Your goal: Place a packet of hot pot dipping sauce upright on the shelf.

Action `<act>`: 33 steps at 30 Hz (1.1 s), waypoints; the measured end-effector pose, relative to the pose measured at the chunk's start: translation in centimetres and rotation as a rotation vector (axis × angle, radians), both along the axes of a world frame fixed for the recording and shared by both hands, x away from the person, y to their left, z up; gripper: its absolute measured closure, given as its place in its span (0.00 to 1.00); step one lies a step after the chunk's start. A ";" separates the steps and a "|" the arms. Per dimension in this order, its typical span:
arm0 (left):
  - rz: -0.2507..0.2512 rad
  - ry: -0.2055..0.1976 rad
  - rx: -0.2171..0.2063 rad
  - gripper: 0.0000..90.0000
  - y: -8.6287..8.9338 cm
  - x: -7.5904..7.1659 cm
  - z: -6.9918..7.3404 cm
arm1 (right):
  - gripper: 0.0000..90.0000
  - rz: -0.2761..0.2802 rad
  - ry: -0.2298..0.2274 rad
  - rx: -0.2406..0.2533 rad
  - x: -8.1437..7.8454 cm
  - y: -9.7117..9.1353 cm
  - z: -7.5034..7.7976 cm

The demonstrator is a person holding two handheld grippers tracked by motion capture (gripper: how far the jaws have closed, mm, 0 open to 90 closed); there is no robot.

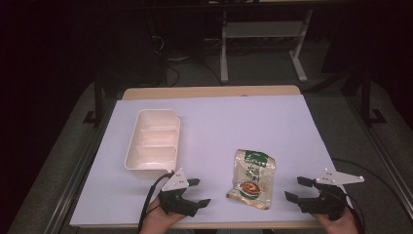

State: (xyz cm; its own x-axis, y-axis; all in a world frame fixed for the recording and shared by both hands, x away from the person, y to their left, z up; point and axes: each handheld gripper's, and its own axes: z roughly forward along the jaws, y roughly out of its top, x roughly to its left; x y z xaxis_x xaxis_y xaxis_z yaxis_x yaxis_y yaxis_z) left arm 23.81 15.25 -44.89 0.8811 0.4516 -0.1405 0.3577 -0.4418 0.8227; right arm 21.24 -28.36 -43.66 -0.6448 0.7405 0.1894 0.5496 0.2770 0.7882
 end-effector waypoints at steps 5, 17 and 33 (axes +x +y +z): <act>-0.006 -0.005 0.003 0.26 -0.2 0.0 0.2 | 0.26 -0.003 0.002 0.002 0.0 -0.1 -0.1; -0.040 -0.037 0.002 0.33 -2.6 0.0 1.9 | 0.26 -0.007 -0.015 0.000 -0.1 -0.1 0.1; -0.114 -0.025 0.081 0.54 -8.8 1.7 2.5 | 0.26 -0.008 -0.021 -0.010 0.0 -0.2 0.1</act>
State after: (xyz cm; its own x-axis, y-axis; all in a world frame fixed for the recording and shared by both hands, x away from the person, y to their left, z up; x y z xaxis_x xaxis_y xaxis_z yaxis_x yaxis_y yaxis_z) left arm 25.51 6.48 -42.41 0.9300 0.3577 -0.0849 0.2814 -0.5440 0.7905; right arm 21.24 -28.59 -43.61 -0.6430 0.7473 0.1678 0.5347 0.2812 0.7969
